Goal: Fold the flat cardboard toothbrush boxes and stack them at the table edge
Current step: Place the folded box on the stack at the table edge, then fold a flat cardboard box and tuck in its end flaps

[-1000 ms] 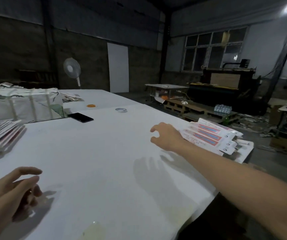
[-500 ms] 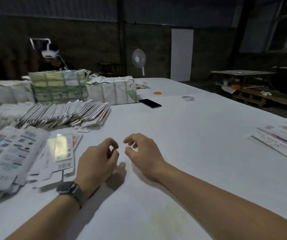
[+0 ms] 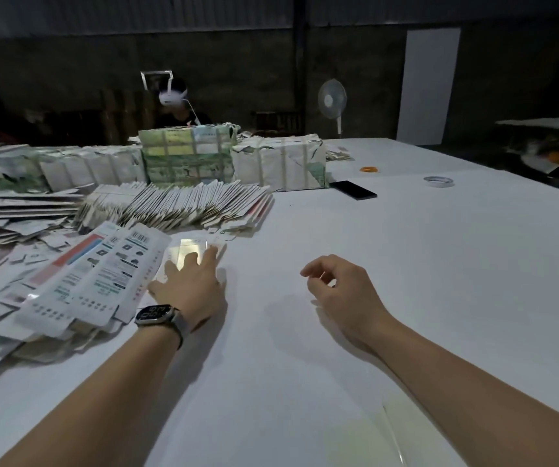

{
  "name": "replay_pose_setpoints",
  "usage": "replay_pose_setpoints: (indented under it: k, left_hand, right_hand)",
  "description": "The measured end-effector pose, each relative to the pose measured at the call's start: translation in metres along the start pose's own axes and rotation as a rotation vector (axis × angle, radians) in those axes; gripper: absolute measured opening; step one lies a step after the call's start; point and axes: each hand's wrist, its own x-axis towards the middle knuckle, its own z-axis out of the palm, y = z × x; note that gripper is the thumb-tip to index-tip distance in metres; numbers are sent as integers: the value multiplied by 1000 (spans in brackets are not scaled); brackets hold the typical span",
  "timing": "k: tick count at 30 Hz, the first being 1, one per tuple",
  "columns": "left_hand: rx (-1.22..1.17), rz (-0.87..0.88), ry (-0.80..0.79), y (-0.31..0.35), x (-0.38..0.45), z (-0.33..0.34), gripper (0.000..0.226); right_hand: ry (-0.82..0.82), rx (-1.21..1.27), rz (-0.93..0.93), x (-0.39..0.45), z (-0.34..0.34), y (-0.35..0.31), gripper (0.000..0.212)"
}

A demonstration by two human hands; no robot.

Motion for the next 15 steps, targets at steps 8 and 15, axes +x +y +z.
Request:
replay_pose_setpoints:
  k: [8, 15]
  left_hand:
    - [-61, 187, 66, 2, -4, -5, 61]
    - [14, 423, 435, 13, -17, -21, 59]
  right_hand:
    - [-3, -10, 20, 0, -1, 0, 20]
    - [-14, -20, 12, 3, -1, 2, 20]
